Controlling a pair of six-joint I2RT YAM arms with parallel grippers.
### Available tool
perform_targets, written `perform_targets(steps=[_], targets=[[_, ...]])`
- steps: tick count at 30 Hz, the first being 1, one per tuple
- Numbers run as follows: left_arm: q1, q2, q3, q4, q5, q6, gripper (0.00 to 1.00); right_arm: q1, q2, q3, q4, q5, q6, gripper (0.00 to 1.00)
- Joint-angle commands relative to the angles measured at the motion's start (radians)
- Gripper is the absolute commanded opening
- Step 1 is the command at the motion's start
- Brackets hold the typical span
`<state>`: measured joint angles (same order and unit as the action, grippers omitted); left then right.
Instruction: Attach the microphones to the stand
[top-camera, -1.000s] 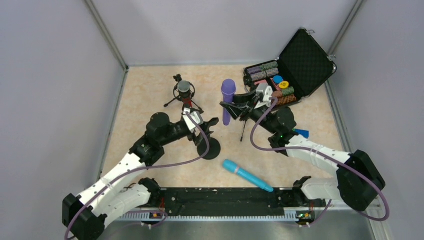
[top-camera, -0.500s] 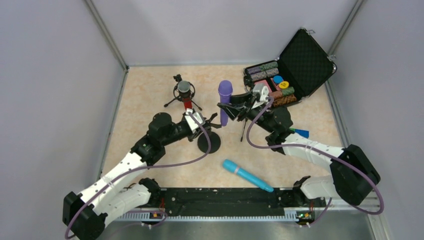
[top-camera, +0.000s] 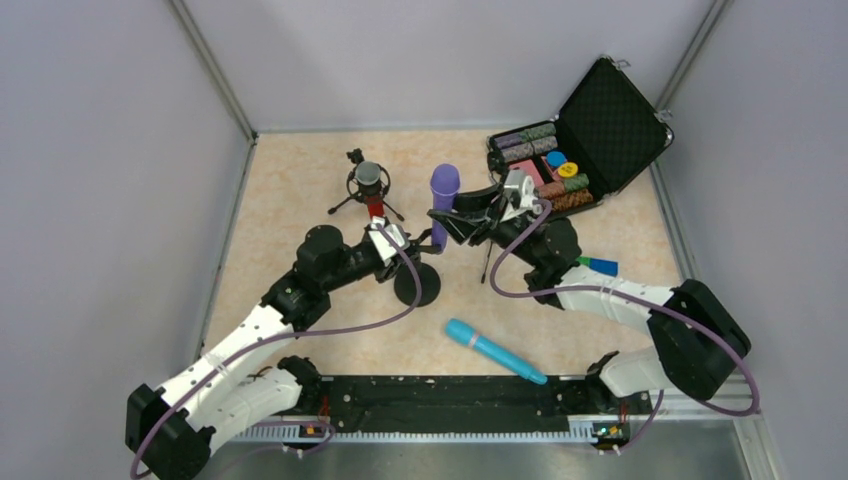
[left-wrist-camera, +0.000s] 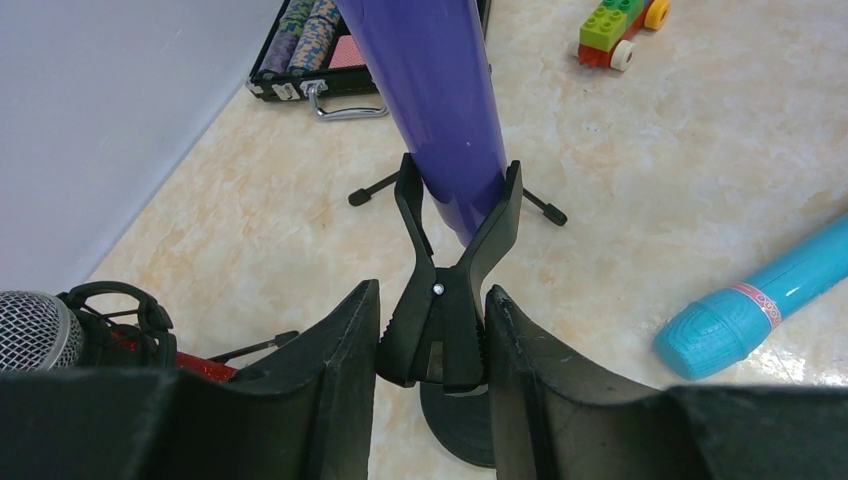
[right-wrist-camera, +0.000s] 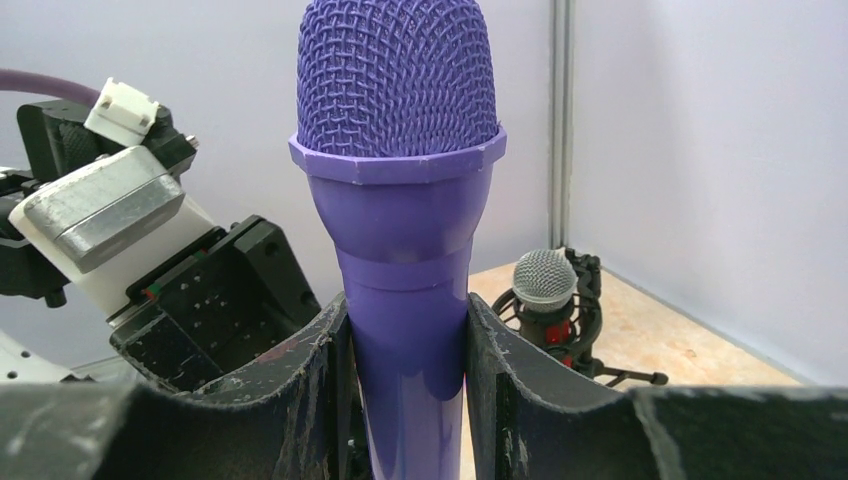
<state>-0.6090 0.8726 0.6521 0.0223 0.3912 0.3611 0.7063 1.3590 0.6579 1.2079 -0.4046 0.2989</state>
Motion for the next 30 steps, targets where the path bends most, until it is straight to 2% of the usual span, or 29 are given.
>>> perform_targets(steps=[1, 14, 15, 17, 19, 21, 24, 30], targets=[[0.003, -0.013, -0.004, 0.051, 0.006, -0.004, 0.0, 0.037, 0.014, 0.024, 0.093, 0.013, -0.019, 0.0], [0.003, -0.005, 0.0, 0.052, -0.003, -0.006, 0.0, 0.074, 0.048, 0.004, 0.135, 0.059, -0.035, 0.0], [0.002, -0.004, 0.002, 0.047, -0.005, -0.004, 0.04, 0.073, 0.048, 0.003, 0.135, 0.061, -0.037, 0.0], [0.003, -0.004, 0.002, 0.036, -0.006, 0.004, 0.29, 0.073, 0.047, 0.004, 0.129, 0.062, -0.037, 0.0], [0.003, -0.003, 0.001, 0.024, -0.011, 0.008, 0.61, 0.073, 0.048, 0.005, 0.127, 0.061, -0.036, 0.0], [0.002, -0.005, -0.002, 0.015, -0.017, 0.01, 0.76, 0.073, 0.049, 0.005, 0.125, 0.062, -0.037, 0.0], [0.003, -0.011, -0.008, -0.001, -0.018, 0.027, 0.83, 0.074, 0.049, 0.005, 0.124, 0.062, -0.037, 0.0], [0.003, -0.028, -0.037, 0.008, -0.048, 0.025, 0.85, 0.073, 0.052, 0.008, 0.124, 0.058, -0.036, 0.0]])
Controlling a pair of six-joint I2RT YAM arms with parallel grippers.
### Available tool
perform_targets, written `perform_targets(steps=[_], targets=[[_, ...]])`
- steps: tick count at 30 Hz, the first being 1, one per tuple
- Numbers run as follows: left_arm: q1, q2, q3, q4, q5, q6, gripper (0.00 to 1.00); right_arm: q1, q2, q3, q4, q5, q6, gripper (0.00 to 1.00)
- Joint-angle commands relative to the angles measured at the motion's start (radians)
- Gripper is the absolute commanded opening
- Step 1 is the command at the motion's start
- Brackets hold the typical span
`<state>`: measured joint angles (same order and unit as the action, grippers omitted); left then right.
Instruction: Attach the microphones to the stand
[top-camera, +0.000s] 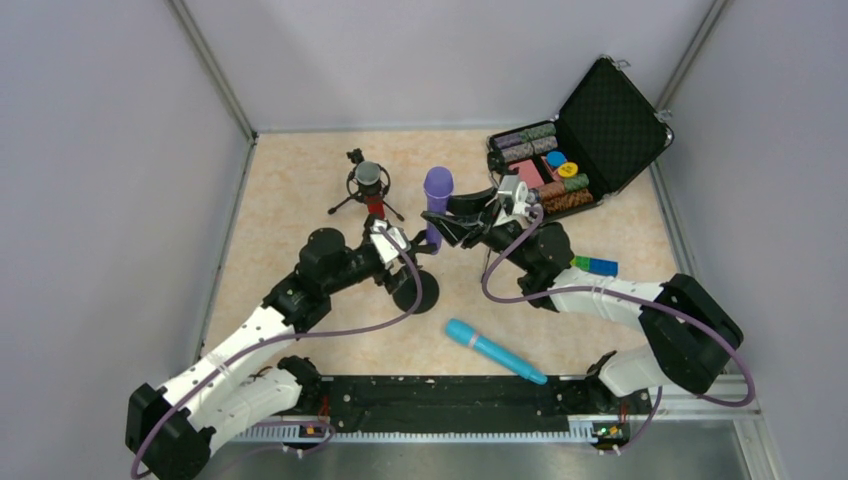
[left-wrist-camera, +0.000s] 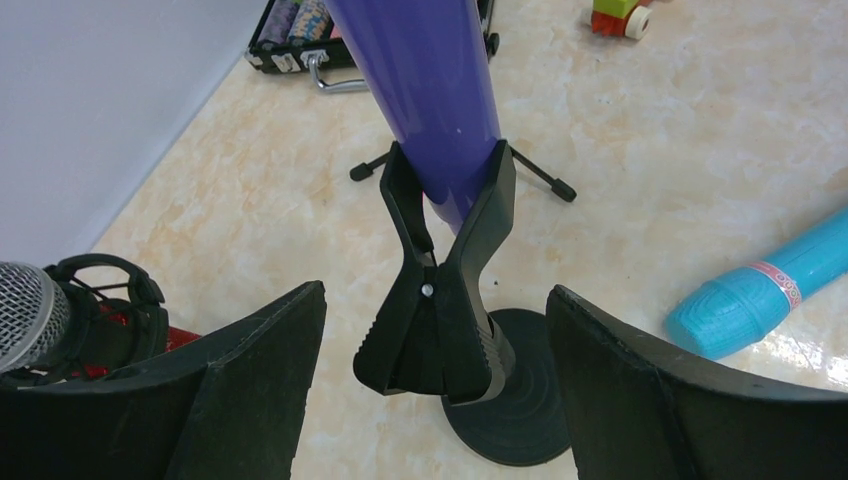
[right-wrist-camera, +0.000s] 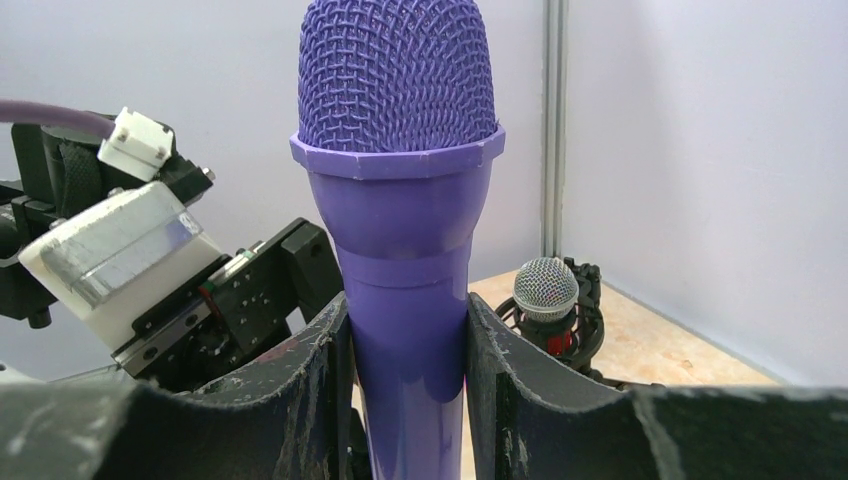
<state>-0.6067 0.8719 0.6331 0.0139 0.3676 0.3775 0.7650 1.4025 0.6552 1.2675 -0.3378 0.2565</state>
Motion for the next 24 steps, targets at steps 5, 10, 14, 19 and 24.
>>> perform_targets(steps=[5, 10, 14, 19, 24], targets=[[0.001, -0.037, -0.048, 0.024, -0.04, 0.002, 0.84, 0.014, 0.01, 0.012, 0.063, -0.013, 0.01, 0.0], [-0.001, -0.051, -0.055, 0.057, -0.044, 0.001, 0.64, 0.018, 0.017, 0.013, 0.06, -0.008, 0.013, 0.0], [0.001, -0.053, -0.058, 0.086, 0.007, 0.015, 0.24, 0.031, 0.045, 0.018, 0.09, 0.017, 0.017, 0.0], [0.0, -0.01, -0.038, 0.076, 0.028, -0.002, 0.0, 0.066, 0.087, 0.032, 0.123, 0.052, 0.017, 0.0], [0.0, -0.009, -0.035, 0.084, 0.019, -0.014, 0.0, 0.078, 0.107, 0.018, 0.149, 0.077, 0.02, 0.0]])
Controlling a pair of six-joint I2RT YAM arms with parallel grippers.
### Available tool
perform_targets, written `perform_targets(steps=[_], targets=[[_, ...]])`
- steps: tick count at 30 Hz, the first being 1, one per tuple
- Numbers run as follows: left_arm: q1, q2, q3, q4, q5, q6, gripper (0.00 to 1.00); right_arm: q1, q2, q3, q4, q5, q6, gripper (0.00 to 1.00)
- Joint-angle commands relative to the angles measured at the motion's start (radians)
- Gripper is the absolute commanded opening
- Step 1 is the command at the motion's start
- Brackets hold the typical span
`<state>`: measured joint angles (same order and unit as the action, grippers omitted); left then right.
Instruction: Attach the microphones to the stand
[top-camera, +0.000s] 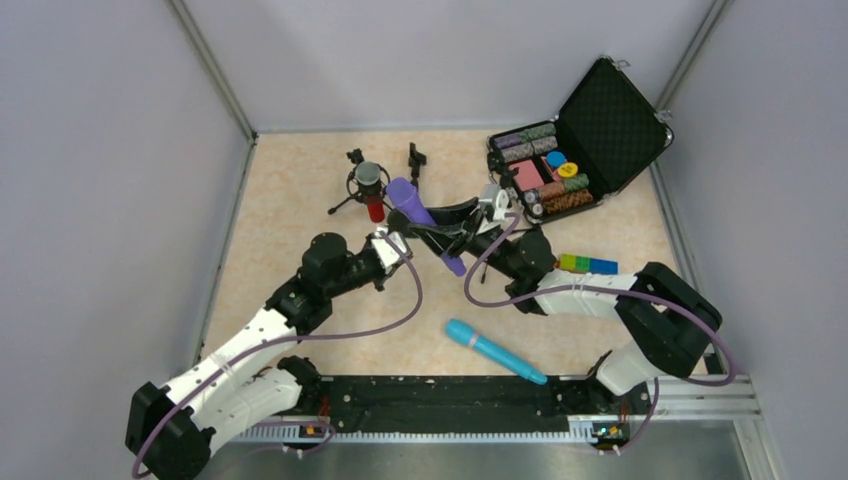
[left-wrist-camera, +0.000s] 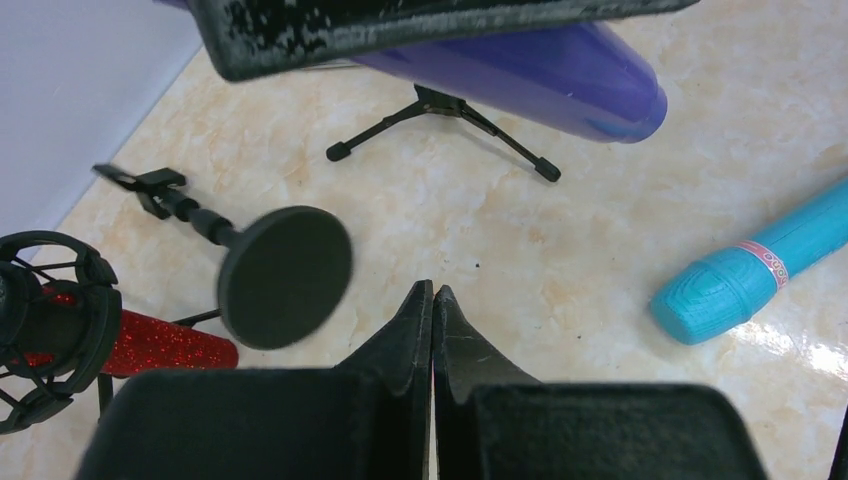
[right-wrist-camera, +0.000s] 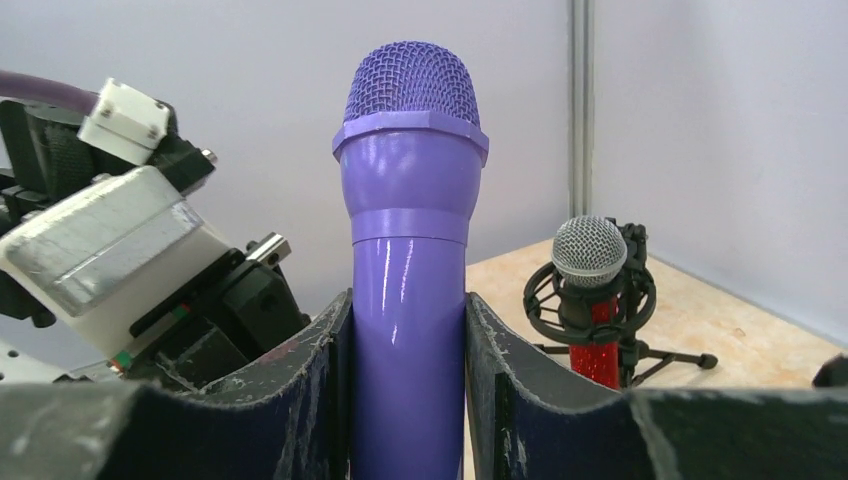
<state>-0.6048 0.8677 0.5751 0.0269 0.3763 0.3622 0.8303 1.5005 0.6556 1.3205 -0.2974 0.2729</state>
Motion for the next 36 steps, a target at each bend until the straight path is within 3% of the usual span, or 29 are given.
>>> perform_targets(steps=[1, 7, 11, 12, 14, 17, 20, 26, 36], targets=[[-0.001, -0.008, 0.023, 0.071, 0.008, 0.0, 0.0, 0.015, 0.008, 0.013, 0.101, 0.042, 0.001, 0.0], [-0.001, -0.012, 0.009, 0.077, -0.037, 0.005, 0.01, 0.014, -0.014, -0.003, 0.095, 0.061, -0.025, 0.0], [-0.002, -0.01, 0.028, 0.045, -0.047, -0.015, 0.13, 0.015, -0.06, -0.003, 0.061, 0.07, -0.032, 0.0], [-0.002, -0.01, 0.04, 0.029, -0.045, -0.019, 0.17, 0.014, -0.077, 0.001, 0.039, 0.076, -0.038, 0.0], [-0.001, -0.009, 0.053, 0.036, -0.054, -0.046, 0.37, 0.014, -0.113, 0.009, -0.013, 0.09, -0.054, 0.0], [-0.001, -0.006, 0.064, 0.077, -0.061, -0.099, 0.59, 0.014, -0.148, 0.012, -0.058, 0.115, -0.065, 0.0], [-0.002, 0.009, 0.067, 0.127, -0.074, -0.154, 0.72, 0.013, -0.174, 0.015, -0.109, 0.134, -0.077, 0.0], [-0.002, 0.098, 0.134, 0.116, -0.082, -0.158, 0.77, 0.008, -0.21, -0.019, -0.137, 0.173, -0.084, 0.0], [0.001, 0.288, 0.246, 0.093, -0.098, -0.013, 0.79, -0.01, -0.375, -0.064, -0.263, 0.187, -0.08, 0.0]])
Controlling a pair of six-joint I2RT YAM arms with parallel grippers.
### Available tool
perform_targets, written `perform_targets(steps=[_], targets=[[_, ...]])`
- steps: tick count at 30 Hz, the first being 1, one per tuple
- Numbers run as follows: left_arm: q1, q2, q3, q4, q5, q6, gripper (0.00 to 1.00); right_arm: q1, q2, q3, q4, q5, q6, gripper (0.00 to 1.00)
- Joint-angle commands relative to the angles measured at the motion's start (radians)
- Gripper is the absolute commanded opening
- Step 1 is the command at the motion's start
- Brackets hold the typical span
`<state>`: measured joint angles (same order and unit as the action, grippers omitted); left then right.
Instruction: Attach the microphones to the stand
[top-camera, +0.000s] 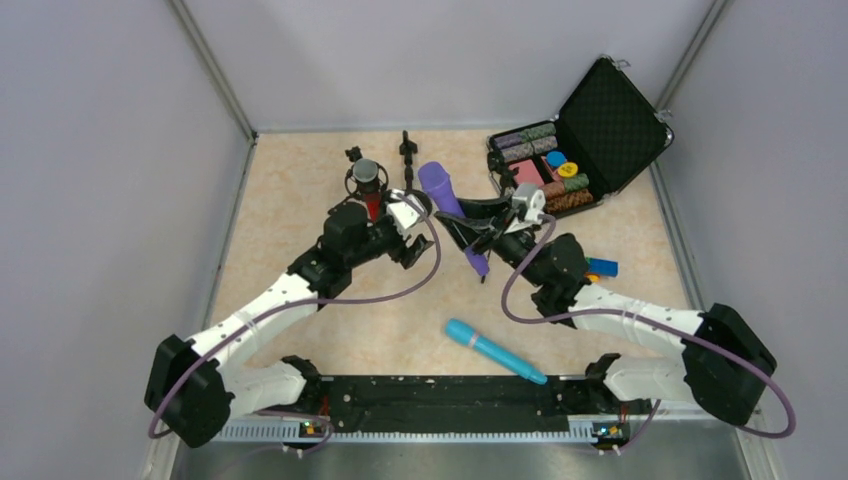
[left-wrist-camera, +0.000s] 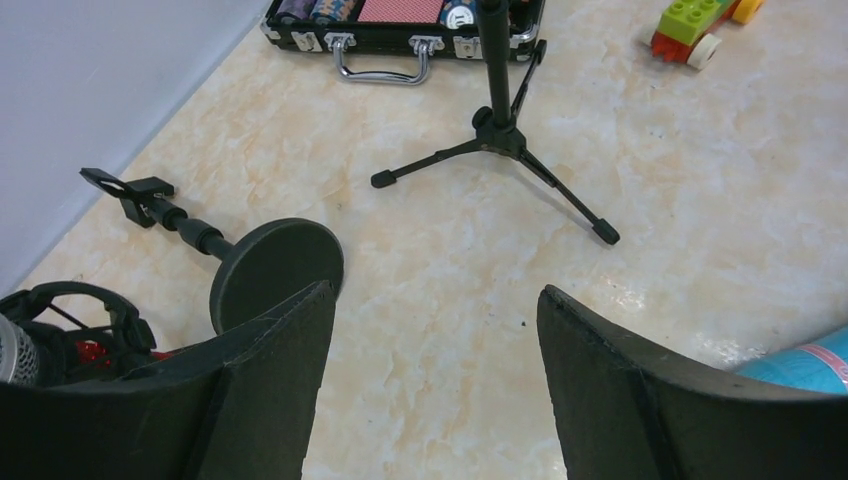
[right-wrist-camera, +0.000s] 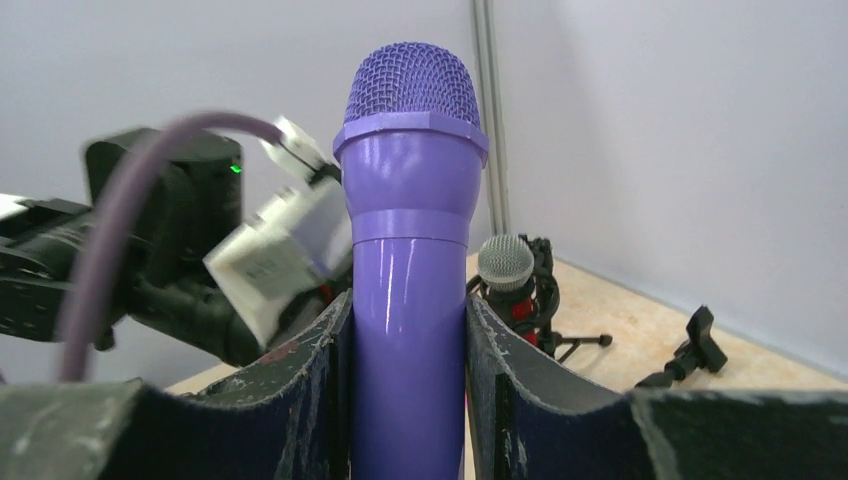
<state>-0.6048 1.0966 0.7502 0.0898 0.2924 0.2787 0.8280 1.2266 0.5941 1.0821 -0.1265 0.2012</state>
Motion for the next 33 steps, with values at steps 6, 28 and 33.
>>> perform_targets(steps=[6, 28, 33], targets=[[0.054, 0.21, 0.172, 0.061, 0.041, 0.075, 0.81, -0.015, -0.241, -0.026, -0.186, 0.079, -0.02, 0.0], [0.116, 0.74, 0.685, -0.294, -0.157, 0.299, 0.92, -0.099, -0.393, -0.132, -0.355, 0.111, -0.027, 0.0], [0.114, 0.784, 0.72, -0.355, -0.226, 0.339, 0.91, -0.109, -0.39, -0.137, -0.349, 0.108, -0.027, 0.0]])
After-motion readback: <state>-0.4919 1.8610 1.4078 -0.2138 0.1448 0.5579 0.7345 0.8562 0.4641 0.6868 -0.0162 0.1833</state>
